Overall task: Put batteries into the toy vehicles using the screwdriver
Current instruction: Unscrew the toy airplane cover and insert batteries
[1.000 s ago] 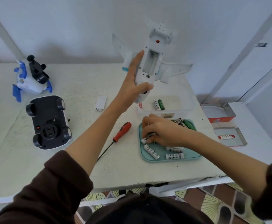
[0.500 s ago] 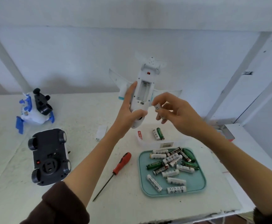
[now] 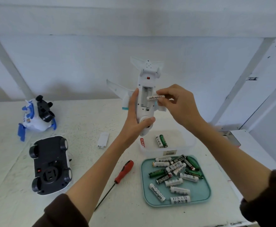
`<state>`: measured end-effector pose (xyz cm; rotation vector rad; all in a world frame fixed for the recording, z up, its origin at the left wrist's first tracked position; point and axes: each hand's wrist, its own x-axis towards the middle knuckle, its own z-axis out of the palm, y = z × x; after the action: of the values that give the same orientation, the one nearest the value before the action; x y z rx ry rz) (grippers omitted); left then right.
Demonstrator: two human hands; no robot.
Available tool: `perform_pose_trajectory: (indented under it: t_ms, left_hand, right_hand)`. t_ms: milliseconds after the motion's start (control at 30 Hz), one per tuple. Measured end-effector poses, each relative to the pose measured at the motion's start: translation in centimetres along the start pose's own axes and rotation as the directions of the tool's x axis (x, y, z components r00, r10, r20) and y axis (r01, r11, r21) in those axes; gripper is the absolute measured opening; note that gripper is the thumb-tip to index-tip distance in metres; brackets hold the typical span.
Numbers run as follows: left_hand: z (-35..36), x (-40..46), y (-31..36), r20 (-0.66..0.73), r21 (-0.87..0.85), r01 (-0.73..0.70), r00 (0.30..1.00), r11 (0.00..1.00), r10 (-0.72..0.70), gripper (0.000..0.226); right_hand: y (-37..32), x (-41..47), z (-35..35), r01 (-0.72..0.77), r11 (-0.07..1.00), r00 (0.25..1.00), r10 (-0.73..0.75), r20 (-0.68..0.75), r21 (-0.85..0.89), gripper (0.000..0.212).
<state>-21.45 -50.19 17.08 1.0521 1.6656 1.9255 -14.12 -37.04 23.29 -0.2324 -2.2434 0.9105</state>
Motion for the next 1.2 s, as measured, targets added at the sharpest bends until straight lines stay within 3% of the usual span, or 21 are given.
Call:
perform_pose_trajectory:
  t_ms: [167,300,600,733,900,1067,1200]
  left_hand:
    - [-0.1,0.0,-0.2,0.053,-0.012,0.033,0.998,0.999,-0.032,0.086]
    - [0.1,0.1,0.1,0.072,-0.022,0.022,0.997,1.000,-0.020,0.082]
    - [0.3,0.1,-0.3,0.100,-0.071,0.060,0.994,0.996,-0.053,0.080]
    - [0.4,0.3,-0.5,0.109,-0.110,0.079,0.992,0.991,-0.067,0.081]
    - [0.7,0.4,-0.4,0.136,-0.102,0.066,0.989,0.993,-0.052,0.081]
    - [0.9,0.7,-0.2,0.155,-0.143,0.076,0.986,0.987,-0.053,0.078]
    - [0.8,0.7,-0.5,0.142,-0.143,0.083,0.988,0.986,-0.063,0.080]
  right_hand:
    - [-0.2,-0.1,0.7,0.138,0.984,0.990,-0.140,-0.018,-0.109,0.008]
    - [0.2,0.2,1.4,0.217,0.935,0.974,-0.227,-0.006,-0.281,0.015]
    - [1.9,0.5,1.8,0.323,0.920,0.943,-0.333,-0.010,-0.222,0.015]
    - [2.2,0.2,2.2,0.328,0.912,0.944,-0.326,0.051,-0.247,0.018]
    - [1.8,0.2,2.4,0.290,0.933,0.956,-0.294,0.013,-0.213,0.021]
    - [2.2,0.3,2.5,0.360,0.884,0.926,-0.377,0.001,-0.299,0.021]
    - [2.6,0.4,2.3,0.305,0.922,0.952,-0.304,0.046,-0.239,0.018]
